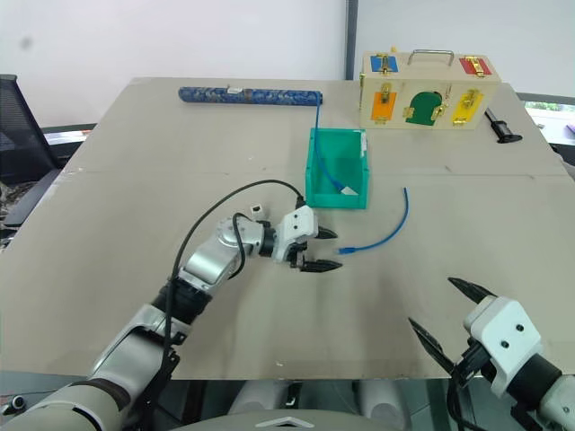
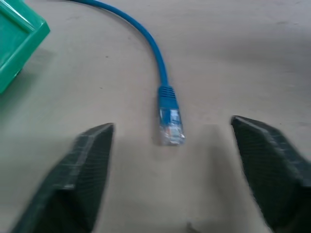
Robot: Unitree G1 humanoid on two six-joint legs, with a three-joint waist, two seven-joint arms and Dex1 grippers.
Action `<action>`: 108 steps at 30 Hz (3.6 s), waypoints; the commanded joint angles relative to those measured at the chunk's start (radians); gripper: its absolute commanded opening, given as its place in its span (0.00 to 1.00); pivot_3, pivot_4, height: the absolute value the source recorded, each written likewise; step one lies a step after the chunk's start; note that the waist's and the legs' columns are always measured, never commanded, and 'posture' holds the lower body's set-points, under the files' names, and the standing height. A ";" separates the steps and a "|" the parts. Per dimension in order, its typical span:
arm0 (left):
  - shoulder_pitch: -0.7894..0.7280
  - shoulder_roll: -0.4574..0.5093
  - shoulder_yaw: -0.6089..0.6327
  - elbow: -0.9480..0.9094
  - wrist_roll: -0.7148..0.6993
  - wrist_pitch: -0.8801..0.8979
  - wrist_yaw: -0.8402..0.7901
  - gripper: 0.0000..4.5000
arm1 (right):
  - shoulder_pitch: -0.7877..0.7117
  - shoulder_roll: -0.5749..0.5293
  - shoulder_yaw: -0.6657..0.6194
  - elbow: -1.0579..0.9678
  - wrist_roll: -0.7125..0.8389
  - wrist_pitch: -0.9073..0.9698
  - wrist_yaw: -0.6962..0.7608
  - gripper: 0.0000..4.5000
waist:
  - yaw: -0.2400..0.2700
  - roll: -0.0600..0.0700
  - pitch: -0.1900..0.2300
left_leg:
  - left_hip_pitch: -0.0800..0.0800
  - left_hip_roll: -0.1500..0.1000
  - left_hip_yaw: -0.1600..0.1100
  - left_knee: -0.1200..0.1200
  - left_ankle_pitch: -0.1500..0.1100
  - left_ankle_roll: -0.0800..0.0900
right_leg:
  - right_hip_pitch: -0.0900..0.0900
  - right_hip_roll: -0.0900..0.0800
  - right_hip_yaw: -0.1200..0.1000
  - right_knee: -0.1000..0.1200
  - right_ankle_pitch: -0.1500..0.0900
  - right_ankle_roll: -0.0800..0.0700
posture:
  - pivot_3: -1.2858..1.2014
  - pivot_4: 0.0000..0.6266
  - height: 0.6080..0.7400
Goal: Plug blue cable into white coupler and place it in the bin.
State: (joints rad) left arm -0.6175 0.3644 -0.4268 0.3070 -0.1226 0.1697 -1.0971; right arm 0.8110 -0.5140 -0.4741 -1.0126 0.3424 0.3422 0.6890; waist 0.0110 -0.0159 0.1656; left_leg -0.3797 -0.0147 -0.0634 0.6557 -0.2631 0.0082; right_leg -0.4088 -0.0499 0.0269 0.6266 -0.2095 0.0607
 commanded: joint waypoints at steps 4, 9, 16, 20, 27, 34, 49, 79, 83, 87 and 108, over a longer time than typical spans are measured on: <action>-0.033 -0.039 -0.003 0.054 0.026 -0.073 -0.055 0.06 | 0.061 -0.072 0.035 -0.035 0.045 -0.082 -0.118 0.98 | -0.001 0.000 0.000 | 0.000 0.001 0.000 0.000 0.000 0.000 | 0.000 0.000 0.000 0.000 -0.001 -0.001 | 0.52 0.24 1.00; -0.024 -0.024 0.053 0.021 -0.033 -0.080 -0.114 0.01 | -0.005 -0.110 0.114 -0.035 0.149 0.011 -0.244 0.98 | -0.003 -0.001 0.000 | 0.000 0.001 0.000 0.000 0.000 0.000 | 0.000 0.000 0.000 0.000 0.000 -0.001 | 0.52 0.24 1.00; -0.046 -0.046 0.220 -0.101 -0.150 -0.163 -0.081 0.01 | -0.250 -0.005 0.255 -0.022 0.509 0.251 -0.500 0.98 | 0.001 -0.001 0.000 | -0.001 0.002 -0.002 0.001 0.000 0.000 | 0.000 0.000 -0.001 0.001 0.002 -0.005 | 0.52 0.24 1.00; -0.039 -0.069 0.269 -0.159 -0.150 -0.242 -0.023 0.00 | -0.533 0.095 0.323 0.086 0.757 0.304 -0.688 0.92 | -0.001 -0.001 0.000 | -0.001 0.001 -0.001 0.004 0.000 0.000 | 0.000 0.000 0.000 0.000 0.002 -0.005 | 0.52 0.24 1.00; -0.003 -0.061 0.275 -0.234 -0.129 -0.276 0.048 0.00 | -0.889 0.229 0.403 0.266 0.945 0.311 -0.880 0.48 | -0.008 -0.001 0.000 | -0.002 0.000 -0.003 0.004 0.000 0.000 | 0.000 0.001 -0.001 0.001 0.004 -0.003 | 0.52 0.24 1.00; 0.028 -0.036 0.263 -0.295 -0.133 -0.276 0.064 0.00 | -0.973 0.260 0.417 0.324 0.994 0.304 -0.895 0.48 | -0.018 -0.001 0.000 | -0.004 0.000 -0.003 0.004 0.000 0.000 | -0.001 0.001 -0.001 0.001 0.004 -0.002 | 0.52 0.24 1.00; 0.033 -0.039 0.247 -0.311 -0.130 -0.282 0.075 0.00 | -0.997 0.233 0.430 0.336 1.039 0.316 -0.907 0.31 | -0.025 -0.001 0.000 | -0.003 0.000 -0.003 0.004 0.000 0.000 | -0.001 0.001 0.000 0.003 0.004 -0.003 | 0.52 0.24 1.00; 0.082 0.336 0.433 -0.002 -0.218 0.047 -0.064 0.79 | -0.983 0.084 0.355 0.389 1.093 0.314 -0.788 0.00 | -0.042 0.000 0.000 | -0.003 0.001 -0.002 0.003 0.000 0.000 | -0.002 0.002 0.000 0.002 0.004 -0.003 | 0.52 0.24 1.00; 0.042 0.330 0.392 0.117 -0.149 -0.033 -0.103 0.79 | -0.986 0.090 0.359 0.387 1.084 0.309 -0.790 0.00 | -0.035 0.000 0.000 | -0.004 0.001 -0.002 0.003 0.000 0.000 | -0.002 0.002 0.000 0.001 0.004 -0.003 | 0.52 0.24 1.00; -0.004 0.301 0.371 0.219 -0.103 -0.099 -0.105 0.79 | -0.969 0.092 0.355 0.363 1.081 0.302 -0.804 0.00 | -0.028 0.000 0.000 | -0.004 0.001 -0.002 0.003 0.000 0.000 | -0.003 0.002 0.000 0.001 0.004 -0.003 | 0.52 0.24 1.00; -0.033 0.207 0.333 0.176 -0.121 -0.091 -0.264 0.07 | -1.109 -0.083 0.385 0.328 1.021 0.367 -0.704 0.00 | -0.029 0.000 0.001 | -0.004 0.001 -0.002 0.003 0.000 0.001 | -0.003 0.001 0.000 0.002 0.004 -0.002 | 0.52 0.24 1.00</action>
State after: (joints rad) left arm -0.6523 0.5759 -0.0890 0.5827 -0.2031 0.0371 -1.3365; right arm -0.2496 -0.5833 -0.1097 -0.6722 1.3744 0.6874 -0.0689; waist -0.0183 -0.0162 0.1662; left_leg -0.3836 -0.0133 -0.0651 0.6585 -0.2633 0.0088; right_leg -0.4120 -0.0485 0.0267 0.6282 -0.2052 0.0582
